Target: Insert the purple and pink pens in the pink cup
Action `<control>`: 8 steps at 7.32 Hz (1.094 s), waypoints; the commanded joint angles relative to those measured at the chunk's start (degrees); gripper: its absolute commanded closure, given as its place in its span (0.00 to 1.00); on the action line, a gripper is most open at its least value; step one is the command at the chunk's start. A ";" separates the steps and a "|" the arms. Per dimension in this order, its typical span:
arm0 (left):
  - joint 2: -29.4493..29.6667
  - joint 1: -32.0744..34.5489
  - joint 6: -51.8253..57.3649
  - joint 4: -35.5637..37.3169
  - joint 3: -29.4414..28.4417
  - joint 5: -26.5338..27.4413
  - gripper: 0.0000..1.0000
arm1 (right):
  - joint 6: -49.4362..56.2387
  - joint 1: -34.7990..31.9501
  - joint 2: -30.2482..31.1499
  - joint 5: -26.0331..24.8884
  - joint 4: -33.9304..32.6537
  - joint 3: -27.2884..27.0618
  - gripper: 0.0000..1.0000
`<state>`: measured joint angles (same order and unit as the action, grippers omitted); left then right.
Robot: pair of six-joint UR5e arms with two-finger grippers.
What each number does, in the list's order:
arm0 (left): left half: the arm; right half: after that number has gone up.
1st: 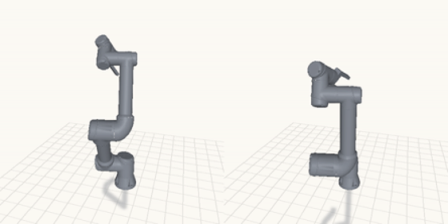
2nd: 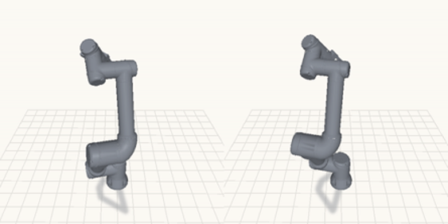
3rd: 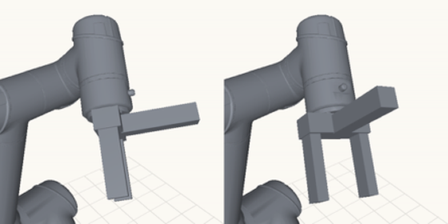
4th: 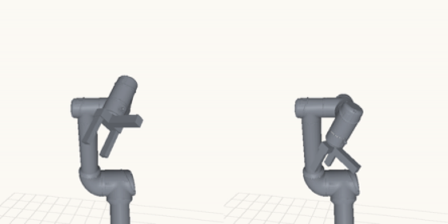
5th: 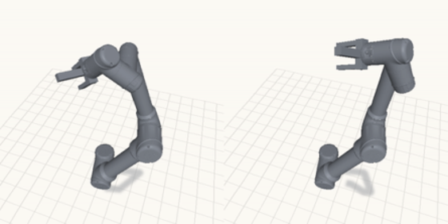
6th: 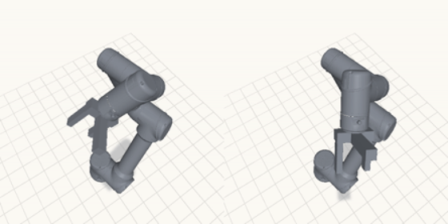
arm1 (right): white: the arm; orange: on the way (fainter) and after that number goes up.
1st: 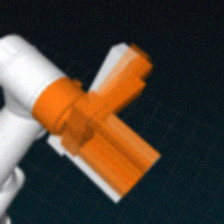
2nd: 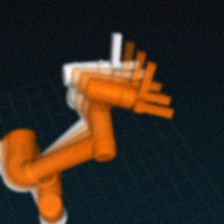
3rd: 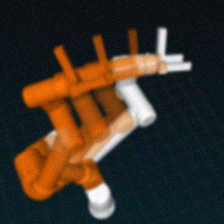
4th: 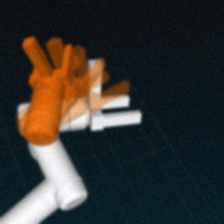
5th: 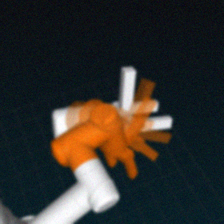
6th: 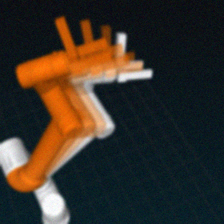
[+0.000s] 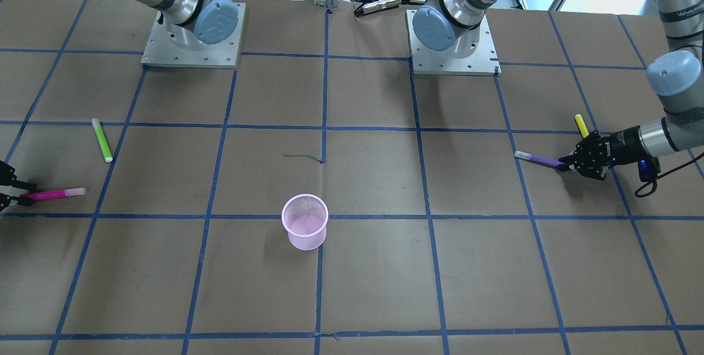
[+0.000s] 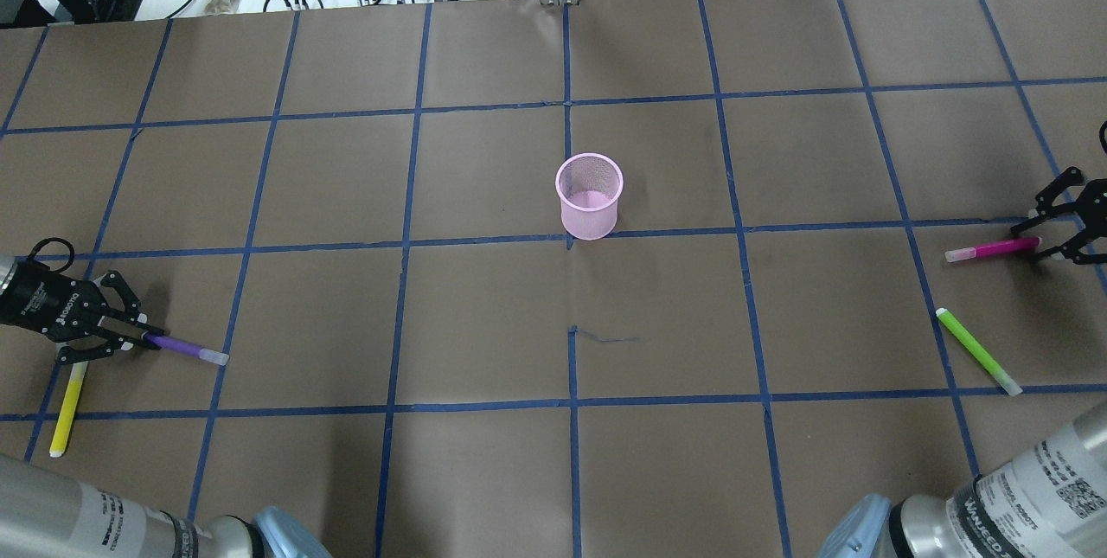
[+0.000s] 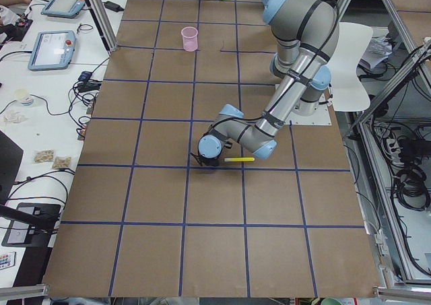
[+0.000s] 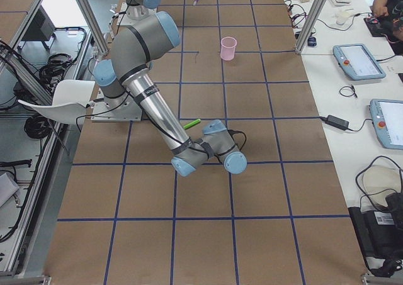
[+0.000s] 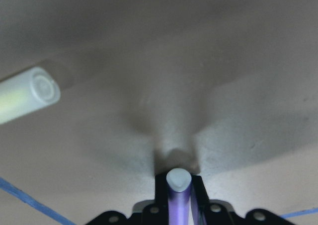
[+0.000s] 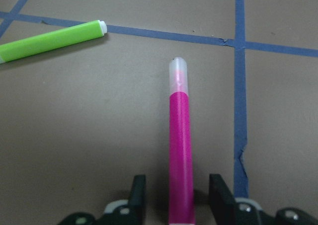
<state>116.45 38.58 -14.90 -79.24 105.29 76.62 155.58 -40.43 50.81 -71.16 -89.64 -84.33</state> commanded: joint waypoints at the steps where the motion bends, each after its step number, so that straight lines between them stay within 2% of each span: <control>1: -0.78 0.00 -0.13 -0.82 -1.48 0.19 0.88 | -0.36 0.00 0.17 -0.03 0.26 0.04 0.90; 3: -2.36 0.44 -0.22 -8.52 -7.34 0.54 0.91 | -3.06 0.00 1.39 0.14 1.04 0.83 0.94; 5: -4.73 1.14 -0.30 -13.56 -10.79 0.63 0.95 | -10.08 -1.13 8.75 0.50 4.01 0.22 0.97; 6: -6.92 1.84 -0.04 -14.53 -11.07 0.63 0.95 | -13.95 -3.84 12.09 0.06 4.91 0.22 0.97; 8: -11.22 2.20 1.28 -16.91 -11.33 0.19 0.95 | -30.07 -12.78 21.74 -0.12 5.97 0.22 0.97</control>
<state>107.91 40.44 -14.10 -94.95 94.25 76.93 135.38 -47.58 66.58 -71.16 -84.31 -84.09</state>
